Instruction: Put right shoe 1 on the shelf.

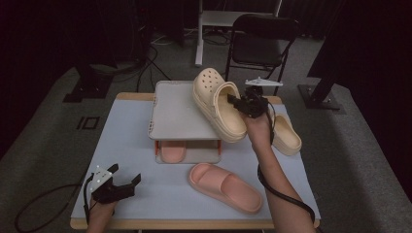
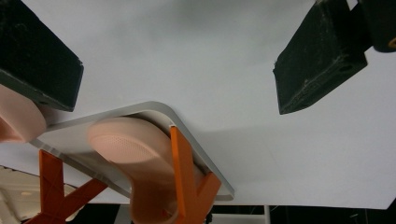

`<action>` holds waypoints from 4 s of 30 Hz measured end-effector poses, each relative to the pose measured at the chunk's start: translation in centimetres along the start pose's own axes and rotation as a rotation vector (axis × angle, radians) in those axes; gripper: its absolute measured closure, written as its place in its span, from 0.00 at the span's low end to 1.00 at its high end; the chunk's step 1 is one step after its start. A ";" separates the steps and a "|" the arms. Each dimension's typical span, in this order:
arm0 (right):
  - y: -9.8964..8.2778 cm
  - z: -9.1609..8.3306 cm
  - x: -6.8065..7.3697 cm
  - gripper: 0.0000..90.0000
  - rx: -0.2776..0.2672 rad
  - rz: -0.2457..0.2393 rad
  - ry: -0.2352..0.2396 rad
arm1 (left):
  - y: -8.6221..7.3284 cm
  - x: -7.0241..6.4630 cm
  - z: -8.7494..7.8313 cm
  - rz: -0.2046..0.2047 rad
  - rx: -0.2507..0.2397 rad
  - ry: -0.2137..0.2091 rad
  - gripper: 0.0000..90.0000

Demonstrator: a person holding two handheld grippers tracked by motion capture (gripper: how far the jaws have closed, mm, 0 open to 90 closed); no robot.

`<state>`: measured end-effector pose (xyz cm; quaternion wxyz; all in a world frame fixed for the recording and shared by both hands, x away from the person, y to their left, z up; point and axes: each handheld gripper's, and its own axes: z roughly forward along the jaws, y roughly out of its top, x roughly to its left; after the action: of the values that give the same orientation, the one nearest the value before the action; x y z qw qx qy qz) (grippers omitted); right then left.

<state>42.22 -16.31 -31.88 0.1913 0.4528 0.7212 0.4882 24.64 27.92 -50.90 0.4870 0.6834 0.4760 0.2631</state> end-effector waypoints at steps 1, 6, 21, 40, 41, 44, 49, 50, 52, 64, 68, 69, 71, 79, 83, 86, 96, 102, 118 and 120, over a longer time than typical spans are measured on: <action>0.1 0.4 0.2 0.86 0.001 -0.001 0.002 | 0.0 0.0 0.0 0.001 0.001 0.000 0.02; 0.5 1.7 1.3 0.86 0.006 -0.008 0.005 | 0.0 0.0 0.0 0.004 0.003 0.002 0.02; 1.7 5.6 4.2 0.86 0.012 0.013 0.028 | 0.0 0.0 -0.2 0.006 -0.004 0.001 0.02; 2.3 10.4 8.2 0.86 0.051 -0.004 0.013 | 0.0 -0.1 -0.2 0.009 -0.007 -0.012 0.02; 2.3 10.5 8.3 0.86 0.051 -0.003 0.012 | 0.0 -0.1 -0.2 0.010 -0.008 -0.011 0.02; 2.4 11.1 8.6 0.86 0.056 -0.004 0.006 | 0.1 -0.1 -0.3 0.008 -0.011 -0.012 0.02; 2.3 11.6 8.7 0.86 0.066 0.010 -0.011 | 0.1 -0.1 -0.3 0.009 -0.011 -0.016 0.02; 2.3 11.7 8.7 0.86 0.067 0.012 -0.012 | 0.0 -0.1 -0.3 0.008 -0.011 -0.016 0.02; 2.2 11.8 8.6 0.86 0.072 0.015 -0.013 | 0.0 -0.1 -0.3 0.008 -0.010 -0.017 0.02; 2.3 12.3 8.5 0.84 0.093 0.043 -0.021 | 0.0 -0.2 -0.2 0.015 -0.004 -0.021 0.02; 2.4 12.0 8.5 0.82 0.083 0.045 0.002 | 0.0 -0.3 -0.2 0.016 -0.002 -0.026 0.02; 2.4 12.0 8.5 0.82 0.083 0.045 0.002 | 0.0 -0.3 -0.2 0.016 -0.002 -0.026 0.02; 2.6 11.2 8.4 0.78 0.069 0.049 0.022 | 0.0 -0.3 -0.1 0.017 0.000 -0.027 0.02; 2.0 8.7 7.6 0.74 0.048 -0.006 0.043 | 0.0 -0.4 0.0 0.018 0.000 -0.018 0.02; 1.5 7.8 7.2 0.74 0.039 0.005 0.080 | 0.0 -0.5 -0.1 0.018 -0.014 -0.018 0.02; 1.2 7.2 7.0 0.72 0.034 -0.007 0.085 | 0.0 -0.5 -0.1 0.022 -0.010 -0.019 0.02; 0.1 5.3 6.6 0.74 0.016 -0.019 0.094 | -0.1 -0.5 0.0 0.020 -0.008 -0.019 0.02; -1.2 5.0 6.5 0.87 0.041 -0.051 0.072 | -0.1 -0.5 0.0 0.014 -0.010 -0.017 0.02; -3.8 4.9 7.2 1.00 0.073 -0.073 0.092 | -0.1 -0.5 0.2 0.016 -0.001 -0.018 0.02; -3.8 4.8 7.3 1.00 0.074 -0.073 0.106 | -0.1 -0.5 0.2 0.020 0.002 -0.017 0.02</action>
<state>40.15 -8.00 -36.13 0.1534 0.4065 0.7639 0.4771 24.59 27.41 -51.01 0.4879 0.6907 0.4652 0.2617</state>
